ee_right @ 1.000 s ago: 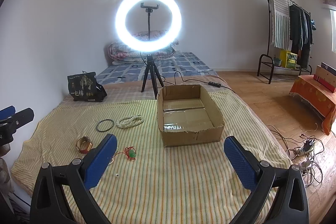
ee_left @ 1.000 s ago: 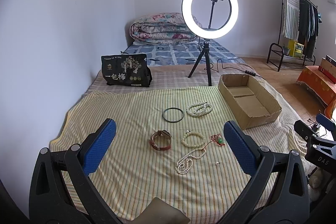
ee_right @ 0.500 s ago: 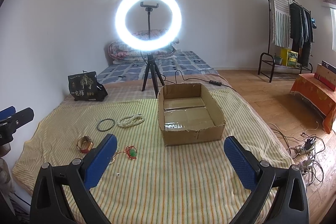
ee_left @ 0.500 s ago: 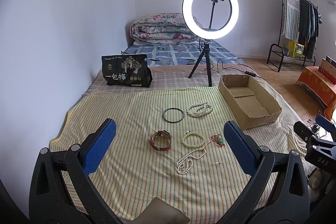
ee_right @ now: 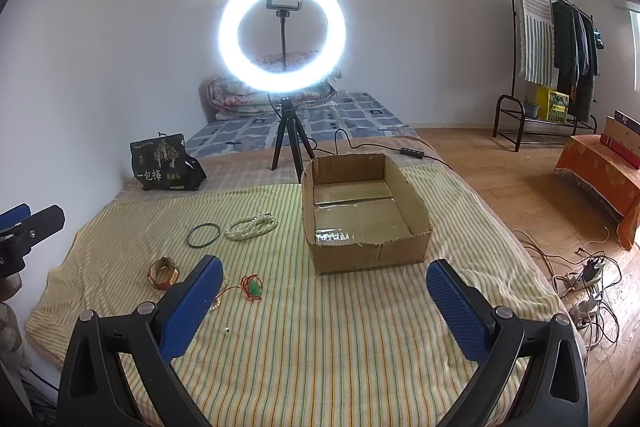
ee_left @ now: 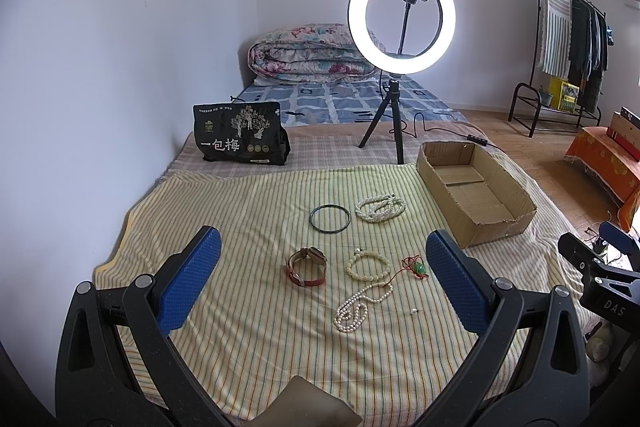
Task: Organize jewelry
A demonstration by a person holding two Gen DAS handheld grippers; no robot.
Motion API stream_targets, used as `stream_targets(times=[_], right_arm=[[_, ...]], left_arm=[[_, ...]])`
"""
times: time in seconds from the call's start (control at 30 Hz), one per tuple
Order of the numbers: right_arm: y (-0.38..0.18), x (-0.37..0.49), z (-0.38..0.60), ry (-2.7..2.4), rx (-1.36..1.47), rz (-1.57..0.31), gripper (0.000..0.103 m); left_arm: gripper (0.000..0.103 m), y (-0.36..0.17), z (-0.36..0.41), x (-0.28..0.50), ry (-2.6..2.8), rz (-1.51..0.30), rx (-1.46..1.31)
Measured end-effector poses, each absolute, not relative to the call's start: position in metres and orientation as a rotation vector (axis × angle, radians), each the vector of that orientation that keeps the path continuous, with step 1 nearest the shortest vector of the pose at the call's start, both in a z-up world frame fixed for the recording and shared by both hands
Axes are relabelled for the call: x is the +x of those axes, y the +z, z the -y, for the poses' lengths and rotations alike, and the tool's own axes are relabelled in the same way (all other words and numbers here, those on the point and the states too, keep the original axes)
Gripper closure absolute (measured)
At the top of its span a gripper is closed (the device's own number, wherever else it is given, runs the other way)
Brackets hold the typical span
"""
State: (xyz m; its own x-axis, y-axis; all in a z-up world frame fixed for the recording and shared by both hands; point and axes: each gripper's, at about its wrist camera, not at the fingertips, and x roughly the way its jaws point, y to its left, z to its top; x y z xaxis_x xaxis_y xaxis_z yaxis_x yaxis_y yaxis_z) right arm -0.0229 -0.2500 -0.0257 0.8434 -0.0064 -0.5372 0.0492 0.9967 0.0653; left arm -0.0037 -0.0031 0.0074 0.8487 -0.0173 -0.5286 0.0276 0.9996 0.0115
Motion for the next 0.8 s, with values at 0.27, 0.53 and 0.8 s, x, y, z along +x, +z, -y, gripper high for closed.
stream_targets(times=[0.27,0.53,0.8], right_arm=[[-0.028,-0.02,0.246,-0.014,0.086,-0.584,0.0],[-0.033,-0.009,0.236,-0.007,0.079,-0.619,0.0],[-0.042,0.009,0.227,0.025,0.041,-0.668,0.0]], left_arm=[[0.0,0.004,-0.003,0.001,-0.012,-0.569,0.01],[0.0,-0.011,-0.034,0.015,0.027,-0.624,-0.016],[0.0,-0.029,-0.063,0.038,0.058,-0.696,-0.005]])
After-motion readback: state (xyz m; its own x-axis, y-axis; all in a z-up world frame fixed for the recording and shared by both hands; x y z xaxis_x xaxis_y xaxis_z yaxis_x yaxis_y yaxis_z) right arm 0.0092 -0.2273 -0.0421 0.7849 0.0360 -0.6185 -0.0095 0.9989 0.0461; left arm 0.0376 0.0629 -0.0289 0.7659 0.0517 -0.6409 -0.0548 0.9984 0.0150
